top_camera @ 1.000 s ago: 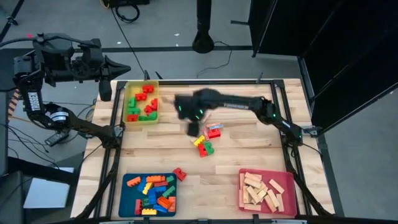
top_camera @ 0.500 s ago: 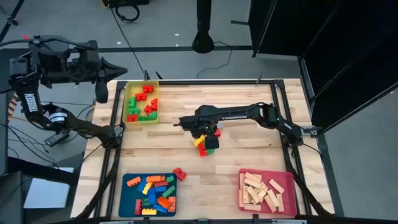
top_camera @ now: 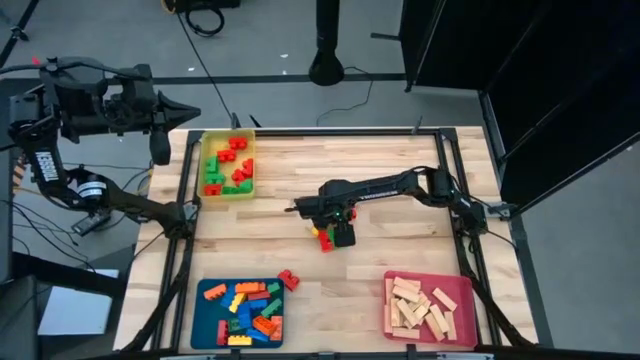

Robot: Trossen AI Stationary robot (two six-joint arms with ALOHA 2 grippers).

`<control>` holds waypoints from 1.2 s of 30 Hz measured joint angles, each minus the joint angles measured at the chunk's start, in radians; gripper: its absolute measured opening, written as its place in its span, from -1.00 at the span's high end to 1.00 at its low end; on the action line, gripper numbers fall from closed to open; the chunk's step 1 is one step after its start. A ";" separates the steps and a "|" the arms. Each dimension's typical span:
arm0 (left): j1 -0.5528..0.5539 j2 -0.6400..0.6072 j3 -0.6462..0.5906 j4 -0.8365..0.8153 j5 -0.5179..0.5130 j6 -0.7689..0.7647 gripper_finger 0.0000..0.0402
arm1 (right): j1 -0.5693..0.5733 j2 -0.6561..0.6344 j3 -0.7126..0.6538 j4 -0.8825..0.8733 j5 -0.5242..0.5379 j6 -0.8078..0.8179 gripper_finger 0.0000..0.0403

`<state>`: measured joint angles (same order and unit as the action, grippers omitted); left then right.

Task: Sort blocks by size
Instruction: Put the round orange game piece into the yellow bin

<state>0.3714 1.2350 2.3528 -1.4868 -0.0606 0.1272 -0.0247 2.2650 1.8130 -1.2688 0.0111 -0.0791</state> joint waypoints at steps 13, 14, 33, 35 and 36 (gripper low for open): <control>0.000 0.000 0.000 -0.002 0.000 0.000 0.99 | -0.001 -0.077 -0.017 0.015 -0.030 0.090 0.04; 0.000 0.000 0.000 -0.002 0.000 0.000 0.99 | 0.005 -0.094 -0.017 0.012 -0.037 0.093 0.01; 0.000 0.000 0.001 -0.002 0.000 0.000 0.99 | 0.001 -0.138 -0.218 0.210 0.105 0.054 -0.30; 0.000 0.000 0.001 -0.002 0.000 0.000 0.99 | -0.004 -0.141 -0.242 0.228 0.109 0.070 -0.29; 0.000 0.000 0.001 -0.002 0.000 0.000 0.99 | -0.005 -0.144 -0.251 0.235 0.108 0.077 -0.27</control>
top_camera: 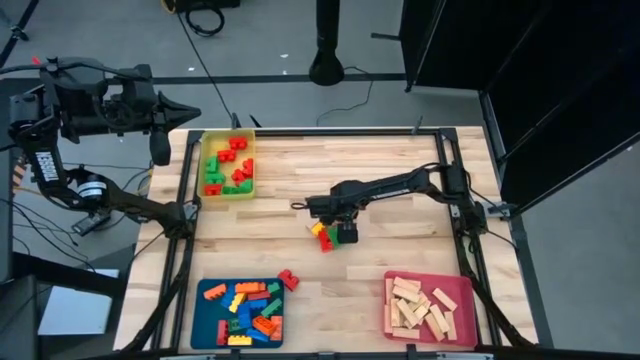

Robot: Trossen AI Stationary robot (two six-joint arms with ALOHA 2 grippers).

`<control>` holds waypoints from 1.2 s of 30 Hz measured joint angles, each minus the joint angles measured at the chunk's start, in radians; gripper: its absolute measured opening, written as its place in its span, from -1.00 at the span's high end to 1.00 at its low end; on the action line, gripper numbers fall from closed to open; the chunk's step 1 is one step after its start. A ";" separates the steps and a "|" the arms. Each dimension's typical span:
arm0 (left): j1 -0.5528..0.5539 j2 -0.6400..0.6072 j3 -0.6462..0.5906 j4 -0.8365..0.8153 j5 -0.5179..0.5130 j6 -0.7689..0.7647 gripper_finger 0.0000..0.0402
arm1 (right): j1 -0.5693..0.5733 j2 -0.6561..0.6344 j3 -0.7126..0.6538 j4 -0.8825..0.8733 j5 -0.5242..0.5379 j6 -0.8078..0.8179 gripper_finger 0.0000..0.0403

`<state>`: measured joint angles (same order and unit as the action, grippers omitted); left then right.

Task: Sort blocks by size
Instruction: Put the round orange game piece into the yellow bin

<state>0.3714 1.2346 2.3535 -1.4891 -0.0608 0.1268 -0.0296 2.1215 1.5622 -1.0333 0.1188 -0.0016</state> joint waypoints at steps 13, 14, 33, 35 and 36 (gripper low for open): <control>0.000 0.000 0.000 -0.004 0.000 -0.006 0.99 | 0.069 -0.003 -0.015 -0.037 -0.064 0.078 -0.08; 0.000 0.000 0.000 -0.007 0.000 -0.006 0.99 | 0.081 -0.003 -0.015 -0.049 -0.073 0.079 -0.09; 0.000 0.000 0.000 -0.030 0.000 -0.008 0.99 | 0.140 -0.061 -0.006 -0.081 -0.043 0.043 -0.32; 0.000 0.000 0.000 -0.030 0.000 -0.009 0.99 | 0.139 -0.061 -0.012 -0.057 -0.040 0.043 -0.32; 0.000 0.000 0.000 -0.030 0.000 -0.011 0.99 | 0.139 -0.061 -0.018 -0.036 -0.039 0.044 -0.33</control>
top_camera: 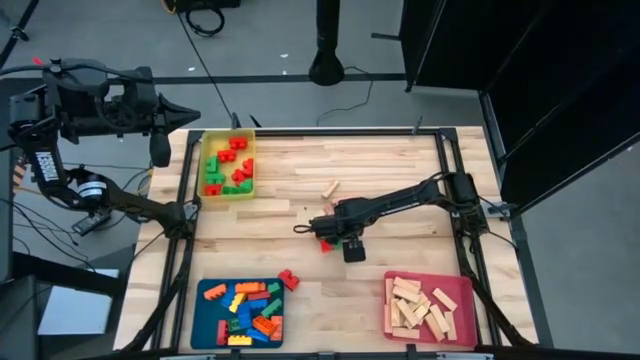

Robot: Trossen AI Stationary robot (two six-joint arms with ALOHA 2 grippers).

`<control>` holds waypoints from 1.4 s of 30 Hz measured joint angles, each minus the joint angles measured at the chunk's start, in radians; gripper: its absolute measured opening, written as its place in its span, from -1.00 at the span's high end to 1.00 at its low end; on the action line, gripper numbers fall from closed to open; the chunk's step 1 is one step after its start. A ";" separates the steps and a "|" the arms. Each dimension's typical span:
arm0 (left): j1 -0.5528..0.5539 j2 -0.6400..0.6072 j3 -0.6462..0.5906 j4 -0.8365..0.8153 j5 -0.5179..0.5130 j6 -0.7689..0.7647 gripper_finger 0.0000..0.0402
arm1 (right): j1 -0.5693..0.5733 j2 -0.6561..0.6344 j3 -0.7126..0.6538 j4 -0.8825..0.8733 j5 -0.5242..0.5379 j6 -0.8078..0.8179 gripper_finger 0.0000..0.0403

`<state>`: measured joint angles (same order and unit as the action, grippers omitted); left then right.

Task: Sort blocks by size
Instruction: Put the round orange game piece into the yellow bin

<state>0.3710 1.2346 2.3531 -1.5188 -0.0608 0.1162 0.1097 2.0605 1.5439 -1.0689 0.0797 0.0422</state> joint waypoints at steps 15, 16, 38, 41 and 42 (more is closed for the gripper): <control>0.000 0.000 0.000 -0.007 0.000 -0.028 0.99 | -0.016 -0.010 -0.113 0.168 0.034 0.062 -0.13; 0.000 0.000 0.000 -0.007 0.000 -0.034 0.99 | -0.016 -0.009 -0.114 0.167 0.041 0.071 -0.05; 0.000 0.000 -0.001 0.003 -0.002 -0.034 0.99 | -0.015 -0.232 -0.123 0.164 0.195 0.331 0.92; 0.000 0.000 -0.001 0.003 -0.005 -0.022 0.99 | -0.028 -0.271 -0.123 0.214 0.218 0.365 0.89; 0.000 0.000 -0.001 0.003 -0.005 -0.022 0.99 | -0.032 -0.282 -0.123 0.236 0.223 0.367 0.89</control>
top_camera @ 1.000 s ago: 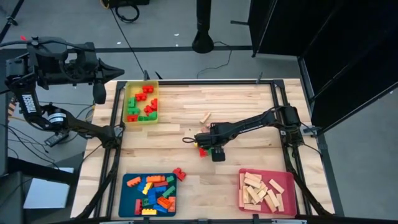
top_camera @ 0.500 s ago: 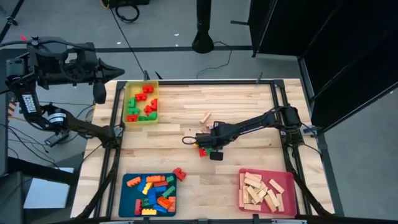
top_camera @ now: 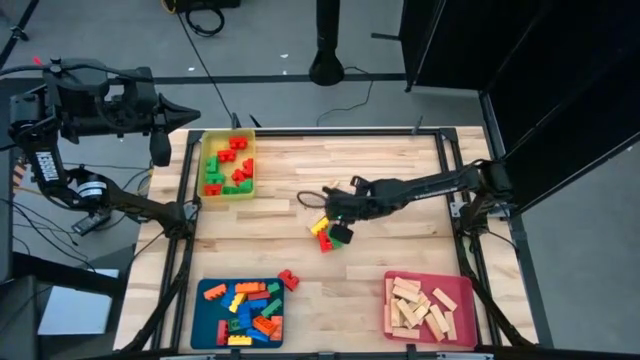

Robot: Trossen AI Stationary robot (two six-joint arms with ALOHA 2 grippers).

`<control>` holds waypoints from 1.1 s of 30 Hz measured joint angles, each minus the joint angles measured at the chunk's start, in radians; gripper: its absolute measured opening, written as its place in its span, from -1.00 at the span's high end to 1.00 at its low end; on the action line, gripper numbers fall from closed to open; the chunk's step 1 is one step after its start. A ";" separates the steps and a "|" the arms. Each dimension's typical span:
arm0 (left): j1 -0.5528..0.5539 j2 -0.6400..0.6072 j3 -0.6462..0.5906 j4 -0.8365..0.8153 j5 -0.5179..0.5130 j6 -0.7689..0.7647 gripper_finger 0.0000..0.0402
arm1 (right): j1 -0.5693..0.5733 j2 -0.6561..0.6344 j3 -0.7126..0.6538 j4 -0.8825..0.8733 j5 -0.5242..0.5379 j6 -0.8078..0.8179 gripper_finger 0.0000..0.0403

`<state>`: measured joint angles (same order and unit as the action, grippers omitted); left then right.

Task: Sort blocks by size
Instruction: Put the round orange game piece into the yellow bin

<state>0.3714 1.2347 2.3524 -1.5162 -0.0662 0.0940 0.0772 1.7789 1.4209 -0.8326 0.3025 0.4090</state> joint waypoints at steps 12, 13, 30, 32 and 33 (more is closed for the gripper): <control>0.000 0.001 0.000 -0.001 -0.009 0.007 0.99 | -0.136 0.105 0.004 0.776 -0.035 -0.022 0.91; 0.000 0.001 0.000 -0.001 -0.015 0.007 0.99 | -0.147 0.136 0.017 0.855 -0.060 -0.014 0.91; 0.000 -0.006 0.000 -0.011 -0.021 0.010 0.99 | -0.305 0.809 0.877 0.836 -0.305 0.115 0.50; 0.000 -0.009 0.000 -0.022 -0.021 0.010 0.99 | -0.316 0.812 0.871 0.836 -0.331 0.158 0.33; 0.000 -0.009 0.000 -0.030 -0.021 0.010 0.99 | -0.321 0.811 0.871 0.834 -0.356 0.163 0.25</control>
<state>0.3714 1.2258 2.3528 -1.5462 -0.0868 0.1040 -0.2436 2.5901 2.2923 0.0009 -0.0537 0.5724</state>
